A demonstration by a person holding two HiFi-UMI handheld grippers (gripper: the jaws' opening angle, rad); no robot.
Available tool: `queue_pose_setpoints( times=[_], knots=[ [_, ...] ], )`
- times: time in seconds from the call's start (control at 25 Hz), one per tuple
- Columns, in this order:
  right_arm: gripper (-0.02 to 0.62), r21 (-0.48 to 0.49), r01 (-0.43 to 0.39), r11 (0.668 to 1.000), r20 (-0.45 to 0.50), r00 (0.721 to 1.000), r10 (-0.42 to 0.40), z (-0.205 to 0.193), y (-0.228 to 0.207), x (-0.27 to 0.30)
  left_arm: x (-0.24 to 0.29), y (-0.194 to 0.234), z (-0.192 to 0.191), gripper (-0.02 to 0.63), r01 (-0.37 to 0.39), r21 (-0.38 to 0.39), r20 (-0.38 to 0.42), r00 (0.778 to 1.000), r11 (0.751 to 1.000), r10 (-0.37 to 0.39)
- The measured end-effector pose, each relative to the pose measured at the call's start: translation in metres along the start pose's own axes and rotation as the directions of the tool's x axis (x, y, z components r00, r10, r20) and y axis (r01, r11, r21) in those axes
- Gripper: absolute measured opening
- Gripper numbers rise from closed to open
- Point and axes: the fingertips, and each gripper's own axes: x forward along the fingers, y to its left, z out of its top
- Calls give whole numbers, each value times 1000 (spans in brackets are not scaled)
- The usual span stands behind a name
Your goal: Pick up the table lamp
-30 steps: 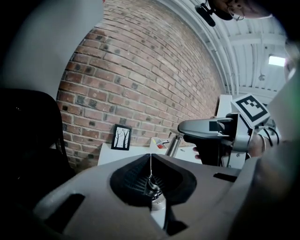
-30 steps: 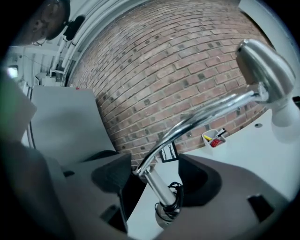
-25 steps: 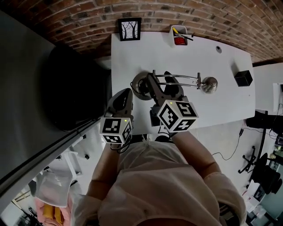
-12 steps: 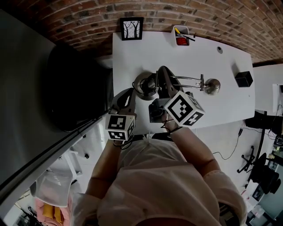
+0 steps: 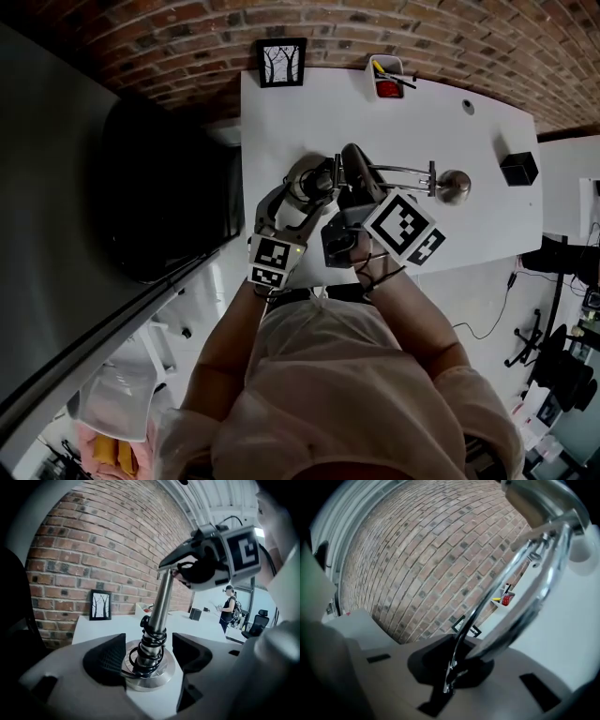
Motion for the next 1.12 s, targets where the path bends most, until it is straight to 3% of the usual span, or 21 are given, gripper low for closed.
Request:
queue_pose_setpoints(
  times=[0.2, 0.36, 0.48, 0.6, 0.8, 0.84, 0.96, 1.12],
  knots=[
    [25, 10, -2, 1000, -30, 1000, 3, -5, 3, 0, 37, 4, -26, 410, -13, 77, -9, 1000, 997, 14],
    [25, 4, -11, 1000, -40, 999, 11, -5, 4, 1, 57, 4, -34, 428, -17, 94, -53, 998, 995, 23],
    [25, -10, -16, 1000, -46, 999, 16, -5, 5, 0, 72, -3, -46, 428, 15, 153, -107, 994, 988, 2],
    [25, -13, -24, 1000, -56, 998, 23, -6, 5, 1, 80, -3, -54, 428, -16, 233, -164, 985, 972, 55],
    [25, -19, -39, 999, -69, 997, 38, -8, 6, 1, 80, 1, -44, 416, -87, 312, -176, 973, 946, 148],
    [25, -21, -41, 999, -71, 997, 39, -8, 6, 0, 80, 1, -45, 371, -90, 327, -171, 973, 941, 152],
    [25, -25, -46, 999, -77, 996, 44, -8, 6, -1, 79, -3, -48, 311, -58, 371, -176, 976, 927, 131],
    [25, -15, -58, 998, -89, 994, 56, -8, 5, -4, 79, -6, -49, 290, -1, 352, -216, 973, 936, 82]
  ],
)
